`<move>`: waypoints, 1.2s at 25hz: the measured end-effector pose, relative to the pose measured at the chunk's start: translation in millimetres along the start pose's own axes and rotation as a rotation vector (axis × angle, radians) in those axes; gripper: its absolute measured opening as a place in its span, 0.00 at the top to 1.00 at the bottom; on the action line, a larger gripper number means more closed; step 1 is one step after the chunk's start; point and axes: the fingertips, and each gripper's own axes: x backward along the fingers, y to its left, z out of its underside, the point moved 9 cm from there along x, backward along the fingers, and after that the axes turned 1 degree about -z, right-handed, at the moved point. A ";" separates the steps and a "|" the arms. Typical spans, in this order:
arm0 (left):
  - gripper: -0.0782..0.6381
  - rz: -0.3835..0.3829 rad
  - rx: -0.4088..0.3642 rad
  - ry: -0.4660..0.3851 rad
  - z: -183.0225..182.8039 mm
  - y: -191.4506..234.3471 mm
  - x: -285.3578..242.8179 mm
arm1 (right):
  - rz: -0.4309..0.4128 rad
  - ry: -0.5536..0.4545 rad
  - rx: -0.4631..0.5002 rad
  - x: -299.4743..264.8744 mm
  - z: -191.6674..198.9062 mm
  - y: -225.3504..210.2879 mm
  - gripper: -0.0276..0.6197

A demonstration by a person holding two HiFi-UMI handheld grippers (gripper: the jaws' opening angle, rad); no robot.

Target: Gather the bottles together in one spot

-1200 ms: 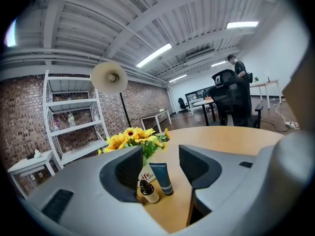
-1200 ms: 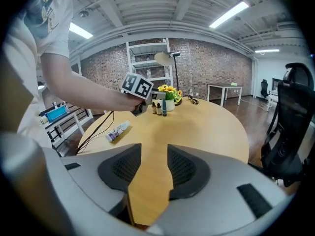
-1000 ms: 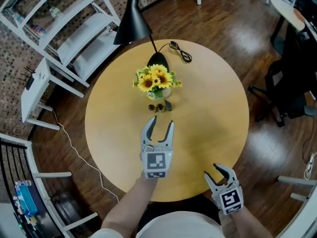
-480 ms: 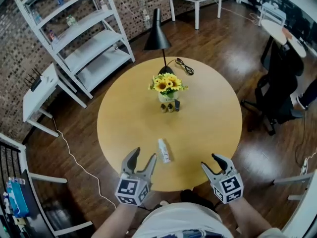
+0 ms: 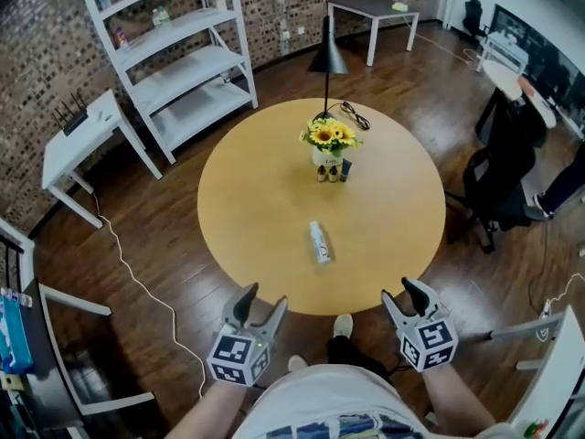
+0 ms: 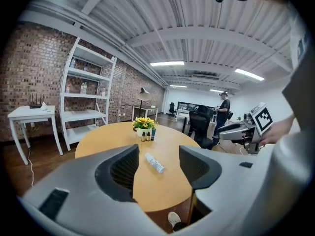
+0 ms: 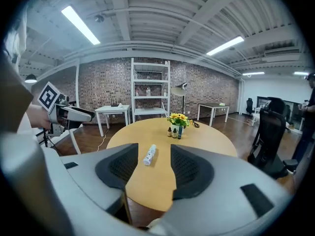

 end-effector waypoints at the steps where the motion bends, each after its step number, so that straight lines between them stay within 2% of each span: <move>1: 0.56 0.001 0.012 0.009 6.6 1.4 11.0 | 0.005 0.003 -0.008 6.0 3.1 8.7 0.60; 8: 0.56 0.028 0.060 0.072 36.3 9.5 47.5 | 0.024 0.016 -0.060 31.1 18.7 45.3 0.60; 16: 0.56 0.048 0.102 0.048 46.1 8.7 52.5 | -0.007 0.061 -0.026 14.6 30.4 57.5 0.60; 21: 0.56 0.019 0.120 0.069 49.9 14.1 40.6 | -0.111 0.161 -0.003 -48.5 43.9 53.7 0.59; 22: 0.56 0.006 0.125 0.071 49.0 15.8 38.4 | -0.143 0.181 -0.006 -65.2 45.8 52.3 0.56; 26: 0.56 -0.072 0.157 0.070 40.0 22.5 28.0 | -0.248 0.242 -0.003 -141.3 45.3 40.2 0.55; 30: 0.56 -0.155 0.180 0.097 32.8 25.1 11.1 | -0.306 0.336 -0.009 -231.2 53.1 22.1 0.55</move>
